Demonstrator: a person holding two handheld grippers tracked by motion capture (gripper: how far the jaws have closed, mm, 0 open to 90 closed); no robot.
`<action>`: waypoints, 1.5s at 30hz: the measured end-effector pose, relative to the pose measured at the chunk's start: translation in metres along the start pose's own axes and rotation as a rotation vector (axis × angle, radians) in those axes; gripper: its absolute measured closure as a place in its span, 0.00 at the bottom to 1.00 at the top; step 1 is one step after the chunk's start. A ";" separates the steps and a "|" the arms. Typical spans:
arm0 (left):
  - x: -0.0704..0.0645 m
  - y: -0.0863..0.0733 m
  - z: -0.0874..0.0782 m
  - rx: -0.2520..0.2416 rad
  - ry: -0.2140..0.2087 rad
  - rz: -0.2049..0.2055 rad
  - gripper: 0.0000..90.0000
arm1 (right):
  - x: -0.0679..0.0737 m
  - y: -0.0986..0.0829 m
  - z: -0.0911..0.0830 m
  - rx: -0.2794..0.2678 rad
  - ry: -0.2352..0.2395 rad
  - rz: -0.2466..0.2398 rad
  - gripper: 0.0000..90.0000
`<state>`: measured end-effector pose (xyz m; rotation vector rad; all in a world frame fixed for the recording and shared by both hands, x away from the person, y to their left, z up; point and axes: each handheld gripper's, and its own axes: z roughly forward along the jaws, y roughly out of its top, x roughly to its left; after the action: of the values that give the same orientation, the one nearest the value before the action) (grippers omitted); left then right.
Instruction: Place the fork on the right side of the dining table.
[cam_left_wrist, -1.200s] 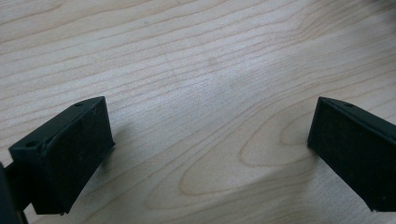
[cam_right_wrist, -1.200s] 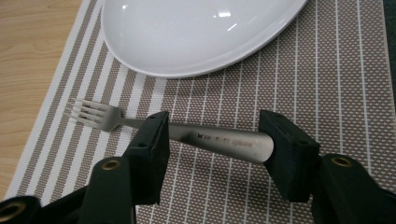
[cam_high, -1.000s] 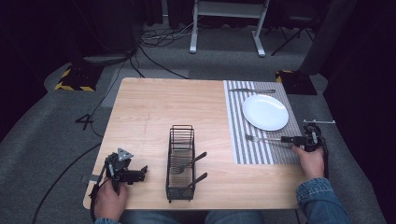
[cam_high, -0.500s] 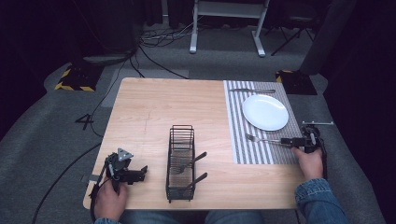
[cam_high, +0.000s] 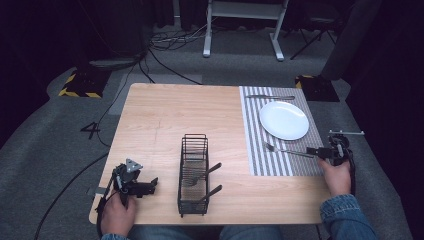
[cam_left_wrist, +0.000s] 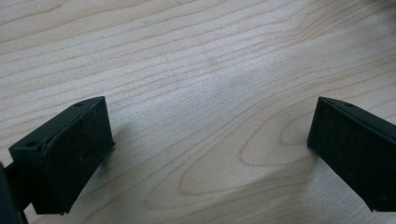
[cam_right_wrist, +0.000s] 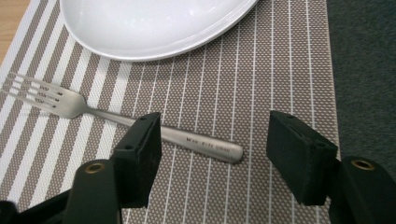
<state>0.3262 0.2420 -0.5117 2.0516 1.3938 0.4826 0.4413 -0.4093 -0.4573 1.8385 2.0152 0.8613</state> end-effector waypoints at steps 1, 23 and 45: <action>0.000 0.000 0.000 0.000 0.000 0.000 0.00 | 0.002 -0.001 -0.002 -0.009 -0.013 0.018 0.50; 0.000 0.000 0.000 0.000 0.000 0.000 0.00 | 0.036 -0.022 0.020 0.057 0.036 -0.035 0.41; 0.000 0.000 0.000 0.000 0.000 -0.002 0.00 | 0.029 -0.005 0.038 -0.031 0.015 -0.027 0.35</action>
<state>0.3259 0.2419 -0.5117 2.0505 1.3957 0.4815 0.4550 -0.3718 -0.4848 1.7890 2.0192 0.8962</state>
